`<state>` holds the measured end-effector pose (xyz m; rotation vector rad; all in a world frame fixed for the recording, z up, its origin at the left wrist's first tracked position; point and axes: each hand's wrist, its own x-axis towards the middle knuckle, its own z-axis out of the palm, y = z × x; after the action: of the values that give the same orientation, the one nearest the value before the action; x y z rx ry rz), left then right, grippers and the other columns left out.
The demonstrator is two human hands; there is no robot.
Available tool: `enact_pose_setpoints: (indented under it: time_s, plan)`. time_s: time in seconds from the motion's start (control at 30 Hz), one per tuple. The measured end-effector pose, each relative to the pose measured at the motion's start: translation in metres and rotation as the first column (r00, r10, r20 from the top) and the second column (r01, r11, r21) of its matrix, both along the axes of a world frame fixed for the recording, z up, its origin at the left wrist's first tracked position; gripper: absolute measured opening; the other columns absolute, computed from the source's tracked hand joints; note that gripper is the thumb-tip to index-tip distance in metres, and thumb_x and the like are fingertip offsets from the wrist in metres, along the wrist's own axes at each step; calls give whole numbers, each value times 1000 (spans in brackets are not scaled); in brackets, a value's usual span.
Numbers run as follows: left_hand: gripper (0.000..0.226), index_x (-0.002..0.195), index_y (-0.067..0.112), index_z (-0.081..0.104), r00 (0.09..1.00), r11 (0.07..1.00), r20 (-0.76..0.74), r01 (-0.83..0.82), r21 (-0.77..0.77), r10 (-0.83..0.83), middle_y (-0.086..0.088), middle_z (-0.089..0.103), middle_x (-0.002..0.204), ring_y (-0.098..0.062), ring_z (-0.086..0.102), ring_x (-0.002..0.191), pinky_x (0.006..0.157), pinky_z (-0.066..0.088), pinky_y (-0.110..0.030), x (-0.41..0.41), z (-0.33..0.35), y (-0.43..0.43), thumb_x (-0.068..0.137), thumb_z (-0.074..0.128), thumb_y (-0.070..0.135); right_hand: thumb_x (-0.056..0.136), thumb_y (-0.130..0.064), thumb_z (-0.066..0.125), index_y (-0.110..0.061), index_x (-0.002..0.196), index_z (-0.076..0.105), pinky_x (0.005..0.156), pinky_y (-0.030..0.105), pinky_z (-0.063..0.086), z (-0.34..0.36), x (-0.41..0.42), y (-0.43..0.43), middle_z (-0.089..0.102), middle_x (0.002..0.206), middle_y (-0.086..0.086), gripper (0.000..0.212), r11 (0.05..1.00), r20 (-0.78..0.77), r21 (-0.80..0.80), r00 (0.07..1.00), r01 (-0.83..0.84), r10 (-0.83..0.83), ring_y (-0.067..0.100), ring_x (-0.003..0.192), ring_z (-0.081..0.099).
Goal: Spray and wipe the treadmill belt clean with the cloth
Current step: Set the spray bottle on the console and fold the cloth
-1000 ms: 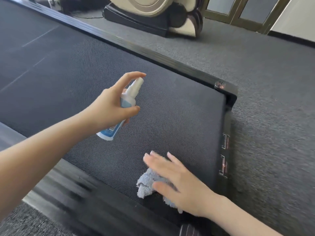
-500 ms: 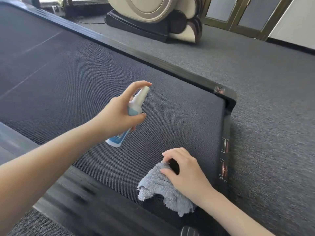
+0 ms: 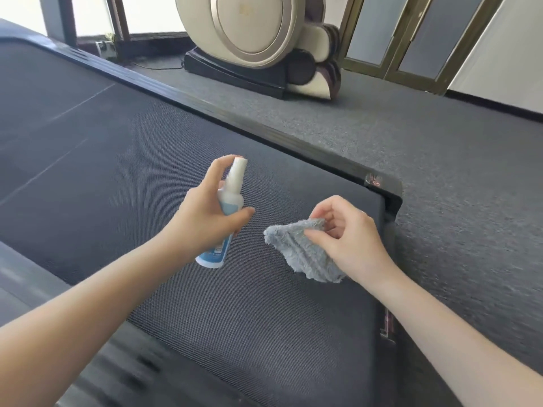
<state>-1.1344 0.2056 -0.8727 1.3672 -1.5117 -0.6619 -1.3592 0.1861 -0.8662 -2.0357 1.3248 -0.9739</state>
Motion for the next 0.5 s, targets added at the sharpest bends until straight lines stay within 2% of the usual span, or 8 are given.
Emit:
enact_pose_setpoints:
  time_s: [0.13,0.2,0.3,0.37,0.5]
  plan:
    - [31,105,25,59,996,996,-25,-81,-39,81,1,65,68,-17,69,62,76,58,-44,6,11,-17,80,74,18,76,-7,73,-19,82,60,74,27,52,40,6,-26,65,81,-6,19,993,35,-106,999,41,-37,11,77,62]
    - [27,99,27,61,994,994,-66,-96,-54,93,2,64,69,-20,70,65,75,58,-46,12,21,-27,78,77,22,77,-7,73,-19,85,62,74,25,52,66,11,-42,66,84,-5,19,988,67,-146,997,55,-46,11,78,62]
    - [24,88,28,60,991,990,-80,-113,-87,106,-6,67,78,-29,69,71,74,57,-50,21,40,-47,72,78,31,77,-8,74,-19,90,64,73,18,49,99,19,-64,67,90,-4,20,984,116,-166,992,66,-47,8,78,61]
    - [21,81,25,58,989,987,-86,-127,-102,119,-6,66,78,-32,67,72,73,56,-52,23,54,-60,70,75,30,75,-5,74,-20,86,65,71,15,47,113,26,-75,67,85,-5,20,986,175,-151,984,65,-38,5,73,59]
    - [17,80,15,56,986,984,-124,-124,-126,109,0,63,68,-25,66,61,70,57,-52,23,87,-86,74,72,15,73,-2,75,-24,73,61,72,28,49,133,36,-94,65,76,-2,25,990,277,-95,958,104,-74,10,70,57]
